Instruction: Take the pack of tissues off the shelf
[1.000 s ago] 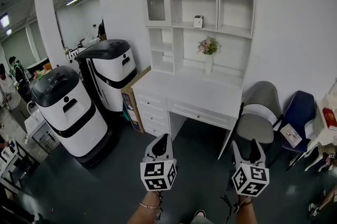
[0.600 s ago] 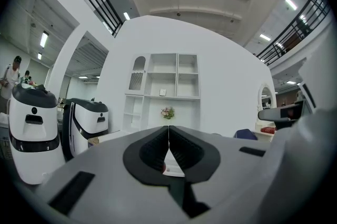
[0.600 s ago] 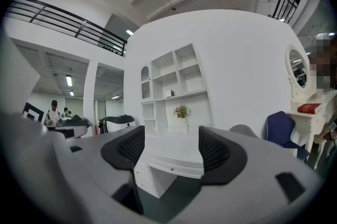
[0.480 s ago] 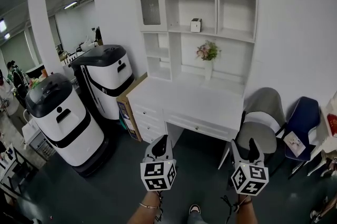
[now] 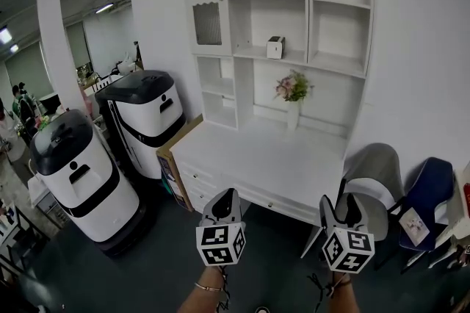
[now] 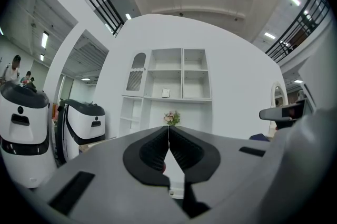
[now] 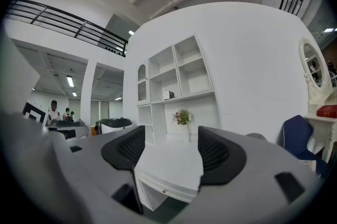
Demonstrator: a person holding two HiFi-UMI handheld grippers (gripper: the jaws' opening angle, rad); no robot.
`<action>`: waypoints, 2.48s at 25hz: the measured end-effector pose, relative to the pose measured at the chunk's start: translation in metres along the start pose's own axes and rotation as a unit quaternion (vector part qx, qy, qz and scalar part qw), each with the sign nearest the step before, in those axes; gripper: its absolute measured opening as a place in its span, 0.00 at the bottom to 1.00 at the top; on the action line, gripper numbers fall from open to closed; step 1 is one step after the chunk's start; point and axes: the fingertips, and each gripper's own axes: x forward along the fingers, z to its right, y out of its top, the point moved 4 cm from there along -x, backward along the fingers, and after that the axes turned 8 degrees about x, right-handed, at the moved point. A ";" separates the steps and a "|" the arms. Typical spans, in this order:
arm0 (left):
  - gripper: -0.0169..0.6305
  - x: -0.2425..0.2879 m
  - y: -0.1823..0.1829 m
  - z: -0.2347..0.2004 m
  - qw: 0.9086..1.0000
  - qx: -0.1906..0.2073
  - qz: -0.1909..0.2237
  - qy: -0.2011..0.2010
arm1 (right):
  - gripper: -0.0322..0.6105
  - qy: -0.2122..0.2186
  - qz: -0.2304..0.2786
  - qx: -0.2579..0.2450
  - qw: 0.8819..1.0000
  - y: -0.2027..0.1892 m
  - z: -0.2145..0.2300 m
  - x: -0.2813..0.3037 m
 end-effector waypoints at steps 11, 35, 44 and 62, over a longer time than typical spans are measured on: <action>0.05 0.086 -0.013 -0.002 1.000 -0.003 -0.014 0.015 | 0.54 0.011 -0.011 0.009 1.000 0.003 0.031 0.091; 0.05 0.294 0.013 -0.046 1.000 0.006 0.014 0.008 | 0.56 0.027 0.003 -0.008 1.000 0.038 0.041 0.296; 0.05 0.391 0.023 -0.074 1.000 0.008 0.026 0.005 | 0.56 0.032 0.013 -0.016 0.999 0.054 0.043 0.394; 0.05 0.459 0.024 -0.075 0.999 0.018 0.000 0.041 | 0.56 0.097 -0.002 -0.010 0.995 0.071 0.041 0.484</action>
